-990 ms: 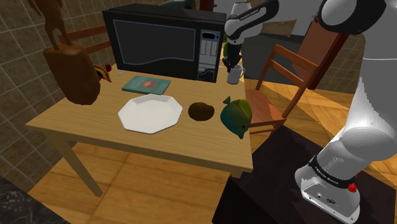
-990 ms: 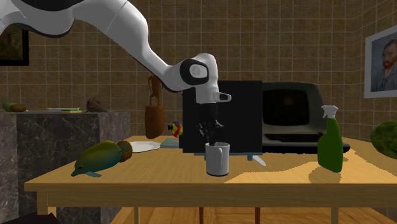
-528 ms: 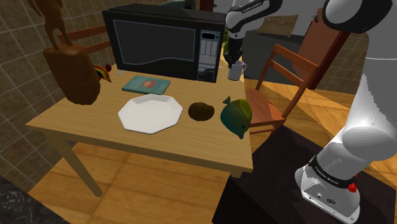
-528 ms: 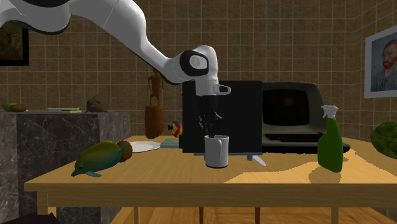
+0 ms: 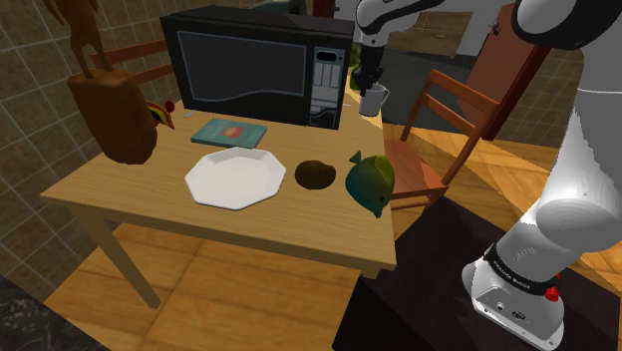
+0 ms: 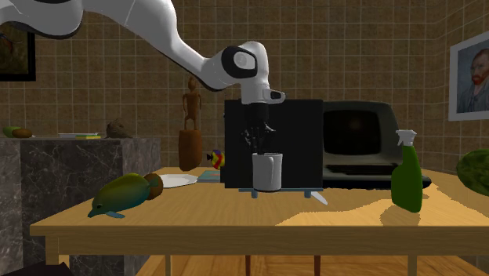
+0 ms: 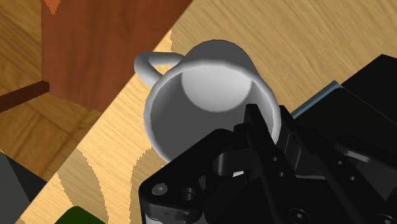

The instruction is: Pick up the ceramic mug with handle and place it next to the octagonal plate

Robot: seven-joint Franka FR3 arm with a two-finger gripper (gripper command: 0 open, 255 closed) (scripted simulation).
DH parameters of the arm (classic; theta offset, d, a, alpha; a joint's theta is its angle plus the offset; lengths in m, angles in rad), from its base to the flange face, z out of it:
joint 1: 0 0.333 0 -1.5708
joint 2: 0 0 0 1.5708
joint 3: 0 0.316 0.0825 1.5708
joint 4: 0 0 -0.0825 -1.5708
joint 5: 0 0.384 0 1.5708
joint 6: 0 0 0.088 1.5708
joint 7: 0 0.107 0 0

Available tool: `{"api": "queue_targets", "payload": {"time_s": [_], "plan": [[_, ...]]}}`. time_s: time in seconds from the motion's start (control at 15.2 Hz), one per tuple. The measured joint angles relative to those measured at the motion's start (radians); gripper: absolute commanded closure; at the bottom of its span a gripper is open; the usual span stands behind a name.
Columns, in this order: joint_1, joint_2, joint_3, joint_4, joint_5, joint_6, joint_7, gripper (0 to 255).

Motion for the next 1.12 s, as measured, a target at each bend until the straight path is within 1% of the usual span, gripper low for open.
{"api": "queue_targets", "payload": {"time_s": [0.99, 1.12], "plan": [[-0.003, -0.01, -0.002, 0.185, -0.001, -0.195, -0.005, 255], [0.016, -0.026, 0.005, 0.17, -0.006, -0.197, 0.02, 255]]}}
